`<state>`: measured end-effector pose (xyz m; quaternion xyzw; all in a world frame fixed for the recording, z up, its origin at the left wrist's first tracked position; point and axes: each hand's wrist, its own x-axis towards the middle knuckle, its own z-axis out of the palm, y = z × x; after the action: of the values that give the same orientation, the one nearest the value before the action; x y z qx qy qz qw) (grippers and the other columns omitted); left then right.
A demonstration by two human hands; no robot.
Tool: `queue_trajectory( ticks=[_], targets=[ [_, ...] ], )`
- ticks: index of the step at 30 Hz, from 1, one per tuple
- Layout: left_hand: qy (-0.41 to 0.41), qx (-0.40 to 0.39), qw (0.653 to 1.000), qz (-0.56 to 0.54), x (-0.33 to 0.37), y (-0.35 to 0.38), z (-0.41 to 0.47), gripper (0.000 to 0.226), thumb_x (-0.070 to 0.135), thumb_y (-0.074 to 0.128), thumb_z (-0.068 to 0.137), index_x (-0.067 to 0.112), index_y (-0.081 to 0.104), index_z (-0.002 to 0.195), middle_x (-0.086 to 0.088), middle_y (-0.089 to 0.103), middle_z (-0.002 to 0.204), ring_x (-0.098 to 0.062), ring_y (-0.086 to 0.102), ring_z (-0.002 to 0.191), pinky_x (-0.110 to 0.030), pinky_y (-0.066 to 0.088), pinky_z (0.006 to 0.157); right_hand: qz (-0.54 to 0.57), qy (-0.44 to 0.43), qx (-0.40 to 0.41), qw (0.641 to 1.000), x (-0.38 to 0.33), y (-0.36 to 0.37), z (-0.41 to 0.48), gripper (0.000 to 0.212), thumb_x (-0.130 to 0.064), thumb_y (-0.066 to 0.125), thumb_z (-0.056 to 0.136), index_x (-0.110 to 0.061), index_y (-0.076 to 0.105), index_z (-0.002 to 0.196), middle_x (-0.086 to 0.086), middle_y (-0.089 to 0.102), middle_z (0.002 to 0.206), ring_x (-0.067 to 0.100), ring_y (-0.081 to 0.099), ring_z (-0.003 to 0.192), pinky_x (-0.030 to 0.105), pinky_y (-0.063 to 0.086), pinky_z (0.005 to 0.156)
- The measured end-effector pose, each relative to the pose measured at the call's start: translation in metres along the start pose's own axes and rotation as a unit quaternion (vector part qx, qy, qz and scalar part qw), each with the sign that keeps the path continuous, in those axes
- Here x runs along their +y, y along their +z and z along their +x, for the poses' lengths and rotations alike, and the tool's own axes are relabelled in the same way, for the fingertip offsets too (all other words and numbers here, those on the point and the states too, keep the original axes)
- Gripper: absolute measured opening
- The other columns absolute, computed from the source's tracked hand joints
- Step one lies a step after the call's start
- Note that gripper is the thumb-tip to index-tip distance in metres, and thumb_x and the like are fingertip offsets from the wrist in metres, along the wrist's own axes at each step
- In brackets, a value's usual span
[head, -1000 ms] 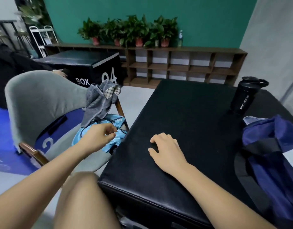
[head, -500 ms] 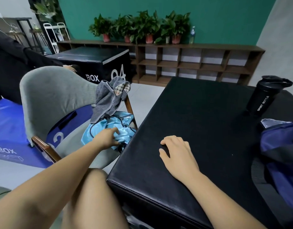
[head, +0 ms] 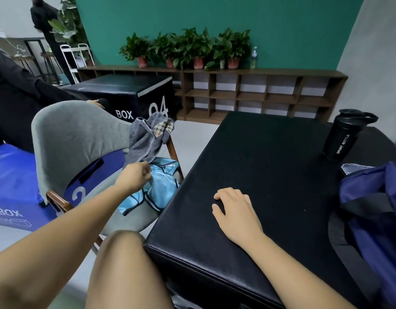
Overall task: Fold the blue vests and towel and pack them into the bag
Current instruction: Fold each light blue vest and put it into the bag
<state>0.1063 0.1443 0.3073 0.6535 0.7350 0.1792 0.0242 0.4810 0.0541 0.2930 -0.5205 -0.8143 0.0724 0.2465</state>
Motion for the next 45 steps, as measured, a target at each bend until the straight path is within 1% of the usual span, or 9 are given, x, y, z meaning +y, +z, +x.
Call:
queue_trajectory(
  ticks=[4, 10, 21, 27, 30, 32, 36, 40, 45],
  targets=[
    [0.018, 0.046, 0.999, -0.018, 0.016, -0.054, 0.002, 0.000, 0.017, 0.066, 0.093, 0.018, 0.066, 0.093, -0.001, 0.068, 0.081, -0.027, 0.065, 0.078, -0.037, 0.051, 0.067, 0.020, 0.016, 0.007, 1.000, -0.003, -0.004, 0.000, 0.016, -0.038, 0.052, 0.106, -0.033, 0.061, 0.118, -0.020, 0.058, 0.121, 0.007, 0.050, 0.115, 0.030, 0.033, 0.110],
    [0.055, 0.116, 0.990, -0.053, 0.063, -0.141, -0.010, 0.003, 0.017, 0.066, 0.094, 0.020, 0.066, 0.091, -0.001, 0.068, 0.079, -0.026, 0.065, 0.073, -0.033, 0.044, 0.063, 0.068, 0.032, 0.015, 0.997, -0.010, -0.022, -0.014, 0.011, -0.035, 0.058, 0.103, -0.036, 0.061, 0.114, -0.021, 0.059, 0.113, 0.005, 0.051, 0.112, 0.032, 0.033, 0.109],
    [0.154, 0.185, 0.962, -0.128, 0.188, -0.271, -0.081, 0.007, 0.026, 0.066, 0.092, 0.026, 0.068, 0.086, 0.005, 0.066, 0.076, -0.013, 0.057, 0.068, -0.028, 0.043, 0.060, 0.195, 0.007, 0.100, 0.976, -0.060, -0.128, -0.028, 0.021, -0.037, 0.069, 0.099, -0.033, 0.065, 0.119, -0.019, 0.062, 0.116, 0.001, 0.058, 0.113, 0.034, 0.053, 0.100],
    [0.209, 0.192, 0.942, -0.181, 0.247, -0.317, -0.112, 0.006, 0.027, 0.065, 0.091, 0.027, 0.069, 0.087, 0.006, 0.068, 0.075, -0.015, 0.062, 0.073, -0.035, 0.053, 0.073, 0.181, 0.000, 0.181, 0.967, -0.062, -0.197, -0.030, 0.051, -0.034, 0.074, 0.097, -0.042, 0.049, 0.140, -0.017, 0.050, 0.131, 0.004, 0.054, 0.121, 0.032, 0.051, 0.099],
    [0.227, 0.167, 0.934, -0.221, 0.266, -0.325, -0.120, 0.005, 0.031, 0.067, 0.091, 0.030, 0.071, 0.088, 0.004, 0.070, 0.078, -0.030, 0.071, 0.086, -0.049, 0.064, 0.085, 0.153, -0.032, 0.197, 0.968, -0.056, -0.227, -0.035, 0.060, -0.026, 0.076, 0.094, -0.048, 0.046, 0.142, -0.020, 0.045, 0.133, 0.008, 0.052, 0.126, 0.036, 0.051, 0.103],
    [0.236, 0.155, 0.931, -0.232, 0.276, -0.324, -0.123, 0.006, 0.030, 0.067, 0.092, 0.029, 0.072, 0.089, -0.002, 0.073, 0.083, -0.034, 0.072, 0.088, -0.052, 0.065, 0.083, 0.142, -0.047, 0.220, 0.964, -0.053, -0.245, -0.041, 0.053, -0.020, 0.075, 0.091, -0.046, 0.053, 0.132, -0.019, 0.047, 0.127, 0.012, 0.054, 0.124, 0.040, 0.050, 0.106],
    [0.247, 0.156, 0.933, -0.212, 0.291, -0.307, -0.123, 0.008, 0.026, 0.065, 0.093, 0.026, 0.070, 0.087, 0.001, 0.070, 0.078, -0.014, 0.060, 0.068, -0.035, 0.053, 0.069, 0.092, -0.083, 0.267, 0.956, -0.050, -0.285, -0.049, 0.020, -0.014, 0.070, 0.090, -0.032, 0.065, 0.099, -0.016, 0.062, 0.102, 0.012, 0.058, 0.101, 0.041, 0.050, 0.095],
    [0.231, 0.096, 0.949, -0.194, 0.297, -0.275, -0.119, 0.007, 0.025, 0.069, 0.092, 0.027, 0.072, 0.086, 0.009, 0.064, 0.070, -0.004, 0.053, 0.060, -0.029, 0.044, 0.062, 0.087, -0.055, 0.280, 0.955, -0.051, -0.327, -0.051, 0.016, -0.012, 0.067, 0.091, -0.028, 0.070, 0.091, -0.012, 0.067, 0.078, 0.006, 0.057, 0.073, 0.028, 0.046, 0.070],
    [0.247, 0.063, 0.951, -0.173, 0.307, -0.245, -0.132, 0.005, 0.031, 0.075, 0.094, 0.030, 0.071, 0.092, 0.009, 0.070, 0.083, -0.001, 0.061, 0.070, -0.019, 0.042, 0.060, 0.016, -0.025, 0.248, 0.968, -0.049, -0.365, -0.036, 0.009, -0.020, 0.067, 0.088, -0.026, 0.072, 0.084, -0.008, 0.060, 0.068, 0.010, 0.056, 0.068, 0.033, 0.045, 0.064]
  ],
)
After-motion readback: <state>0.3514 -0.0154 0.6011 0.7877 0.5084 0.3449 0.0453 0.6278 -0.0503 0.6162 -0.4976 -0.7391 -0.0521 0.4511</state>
